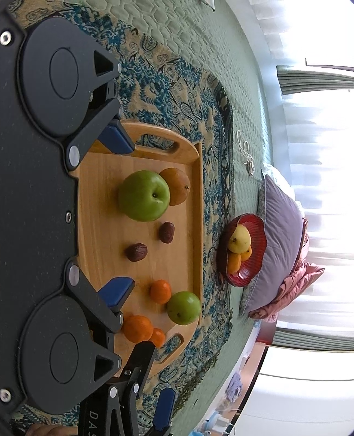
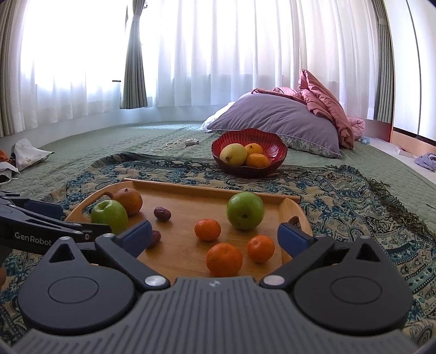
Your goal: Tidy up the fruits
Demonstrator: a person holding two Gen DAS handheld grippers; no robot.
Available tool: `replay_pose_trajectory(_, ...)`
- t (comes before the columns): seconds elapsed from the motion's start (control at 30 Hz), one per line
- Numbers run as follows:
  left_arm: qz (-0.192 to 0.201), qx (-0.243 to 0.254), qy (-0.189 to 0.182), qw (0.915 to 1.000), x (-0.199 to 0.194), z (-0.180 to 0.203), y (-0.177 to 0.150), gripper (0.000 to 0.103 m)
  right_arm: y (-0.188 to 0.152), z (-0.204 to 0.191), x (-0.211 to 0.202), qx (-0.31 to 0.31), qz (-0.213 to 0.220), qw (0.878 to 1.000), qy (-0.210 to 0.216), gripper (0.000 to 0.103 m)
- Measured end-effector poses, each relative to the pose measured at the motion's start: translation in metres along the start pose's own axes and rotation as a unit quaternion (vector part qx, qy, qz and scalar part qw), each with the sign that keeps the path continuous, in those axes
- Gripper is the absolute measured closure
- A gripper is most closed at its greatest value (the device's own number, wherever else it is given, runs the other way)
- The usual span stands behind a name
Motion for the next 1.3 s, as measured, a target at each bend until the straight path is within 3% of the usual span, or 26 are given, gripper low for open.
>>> replay_pose_trajectory(0.67, -0.006, -0.017, 0.011, 0.9998, -0.010, -0.005, -0.031, 0.006, -0.027, 0.001, -0.018, 0.018, -0.007, 1.000, -0.005, 0.000)
replay_pose_trajectory(1.3, -0.025, -0.024, 0.033, 0.9989, 0.001, -0.008, -0.067, 0.006, -0.067, 0.007, -0.010, 0.041, -0.039, 0.998, -0.019, 0.000)
Point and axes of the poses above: each gripper's, at about its wrist camera, not at the fingertips, and x roughly the way its jaws point, z to its right, y to its top, the point moved 6 cm from there along x, roughly the way its jaws point, and after that the axes turned 5 degrees about -z, right-handed, at the moved point
